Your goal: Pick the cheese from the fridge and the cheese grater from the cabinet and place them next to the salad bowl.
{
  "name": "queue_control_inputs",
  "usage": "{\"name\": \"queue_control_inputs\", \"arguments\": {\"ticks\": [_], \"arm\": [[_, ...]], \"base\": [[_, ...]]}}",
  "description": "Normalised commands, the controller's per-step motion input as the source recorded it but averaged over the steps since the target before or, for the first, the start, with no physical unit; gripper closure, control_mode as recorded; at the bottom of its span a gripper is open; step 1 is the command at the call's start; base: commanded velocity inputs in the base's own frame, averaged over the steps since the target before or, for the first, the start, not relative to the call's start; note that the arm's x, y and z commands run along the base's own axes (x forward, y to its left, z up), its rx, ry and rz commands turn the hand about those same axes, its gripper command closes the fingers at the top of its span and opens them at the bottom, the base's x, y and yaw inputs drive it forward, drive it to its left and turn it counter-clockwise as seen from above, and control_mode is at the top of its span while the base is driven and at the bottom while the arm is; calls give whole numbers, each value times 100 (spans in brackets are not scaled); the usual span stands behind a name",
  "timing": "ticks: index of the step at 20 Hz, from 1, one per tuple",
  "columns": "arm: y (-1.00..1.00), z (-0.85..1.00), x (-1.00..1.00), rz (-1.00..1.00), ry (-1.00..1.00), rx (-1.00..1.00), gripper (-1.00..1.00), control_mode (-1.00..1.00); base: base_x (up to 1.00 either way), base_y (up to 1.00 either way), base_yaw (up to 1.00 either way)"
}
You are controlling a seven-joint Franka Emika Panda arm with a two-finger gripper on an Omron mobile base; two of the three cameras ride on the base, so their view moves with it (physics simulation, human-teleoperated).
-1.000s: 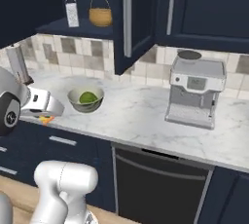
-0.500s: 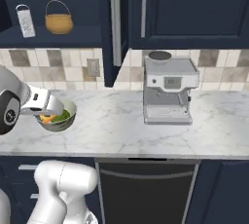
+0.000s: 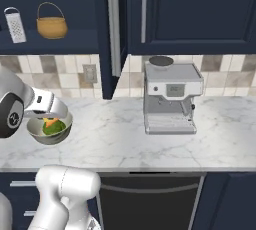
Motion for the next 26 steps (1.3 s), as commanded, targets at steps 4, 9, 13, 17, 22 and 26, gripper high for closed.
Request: {"name": "queue_control_inputs", "arguments": {"ticks": [4, 9, 13, 17, 22, 26], "arm": [[0, 0, 0, 0, 0, 0, 100, 100], [0, 0, 0, 0, 0, 0, 100, 100], [0, 0, 0, 0, 0, 0, 100, 100], [0, 0, 0, 0, 0, 0, 100, 100], [0, 0, 2, 0, 0, 0, 100, -100], [-1, 17, 69, 2, 33, 0, 100, -100]], "base": [[13, 0, -2], [0, 0, 0], [9, 0, 0], [0, 0, 0], [0, 0, 0], [0, 0, 0]]}}
